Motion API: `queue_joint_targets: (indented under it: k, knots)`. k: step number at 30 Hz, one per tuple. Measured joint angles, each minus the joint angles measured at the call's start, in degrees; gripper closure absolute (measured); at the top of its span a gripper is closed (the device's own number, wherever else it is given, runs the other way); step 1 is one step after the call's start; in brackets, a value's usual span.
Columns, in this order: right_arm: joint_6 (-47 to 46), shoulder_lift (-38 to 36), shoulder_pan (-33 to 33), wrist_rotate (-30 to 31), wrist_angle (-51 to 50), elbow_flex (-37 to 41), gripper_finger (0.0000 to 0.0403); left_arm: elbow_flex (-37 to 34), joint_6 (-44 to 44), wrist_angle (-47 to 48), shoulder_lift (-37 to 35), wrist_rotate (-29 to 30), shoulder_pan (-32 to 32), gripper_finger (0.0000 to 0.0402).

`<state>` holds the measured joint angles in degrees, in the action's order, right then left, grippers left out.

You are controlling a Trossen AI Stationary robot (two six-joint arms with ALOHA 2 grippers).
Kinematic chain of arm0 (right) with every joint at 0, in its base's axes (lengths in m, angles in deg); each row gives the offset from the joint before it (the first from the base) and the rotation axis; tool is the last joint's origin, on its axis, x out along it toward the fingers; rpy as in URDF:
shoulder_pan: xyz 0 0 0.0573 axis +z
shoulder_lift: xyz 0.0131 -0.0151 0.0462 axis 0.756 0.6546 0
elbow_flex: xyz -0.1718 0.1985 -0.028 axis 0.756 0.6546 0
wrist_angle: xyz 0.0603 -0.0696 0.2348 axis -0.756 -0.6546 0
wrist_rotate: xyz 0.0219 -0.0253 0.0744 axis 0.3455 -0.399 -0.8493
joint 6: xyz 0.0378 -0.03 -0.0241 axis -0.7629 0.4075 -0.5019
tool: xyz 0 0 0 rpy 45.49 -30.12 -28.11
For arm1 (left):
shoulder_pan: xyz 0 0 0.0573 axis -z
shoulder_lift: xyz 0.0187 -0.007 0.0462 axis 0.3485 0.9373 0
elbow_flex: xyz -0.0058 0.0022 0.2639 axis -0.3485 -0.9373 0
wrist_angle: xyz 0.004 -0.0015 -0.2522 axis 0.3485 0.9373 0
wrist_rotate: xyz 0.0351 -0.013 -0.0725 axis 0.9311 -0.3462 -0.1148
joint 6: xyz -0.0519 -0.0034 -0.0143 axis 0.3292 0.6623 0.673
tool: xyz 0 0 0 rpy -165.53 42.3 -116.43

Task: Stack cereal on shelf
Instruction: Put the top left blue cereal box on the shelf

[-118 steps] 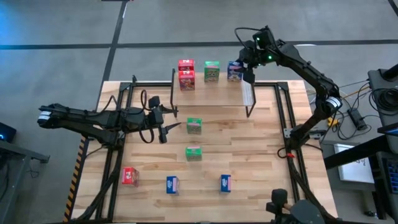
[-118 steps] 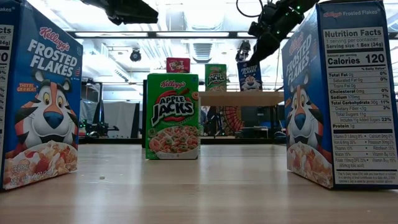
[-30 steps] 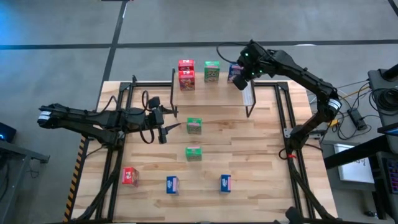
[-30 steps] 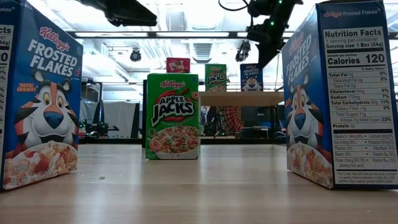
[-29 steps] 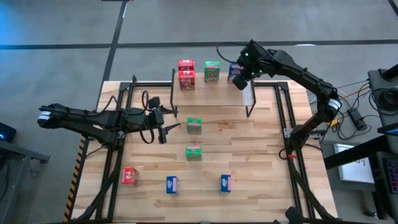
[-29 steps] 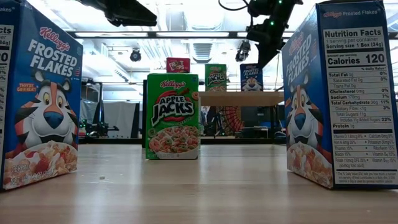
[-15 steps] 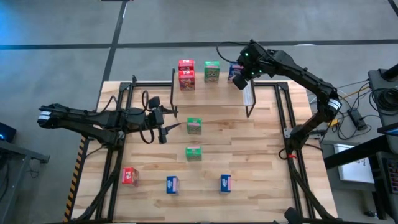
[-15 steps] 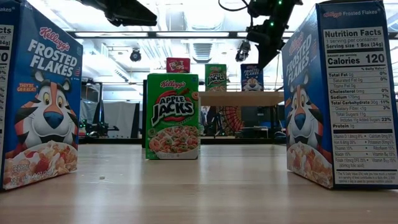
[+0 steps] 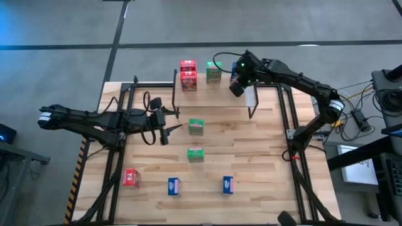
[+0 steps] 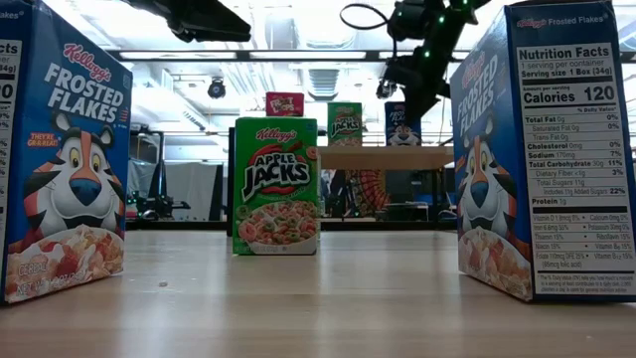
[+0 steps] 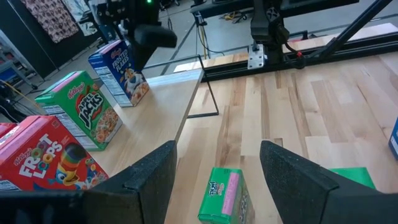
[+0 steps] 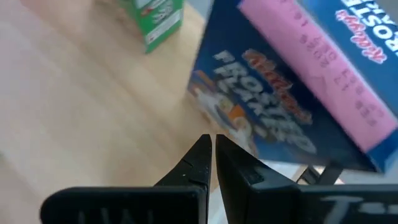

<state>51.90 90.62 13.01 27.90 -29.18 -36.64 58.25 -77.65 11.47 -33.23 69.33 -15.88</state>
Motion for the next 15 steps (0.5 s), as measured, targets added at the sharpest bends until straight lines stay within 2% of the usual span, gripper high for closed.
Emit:
queue_joint_targets:
  k: [5,15]
  knots:
    - [-0.2,0.0,0.0,3.5,4.0,2.4,0.039,0.0,0.0,0.1,0.0,0.0,0.0,0.0187]
    - [0.7,0.0,0.0,3.8,7.9,4.8,0.039,0.0,0.0,0.1,0.0,0.0,0.0,0.0187]
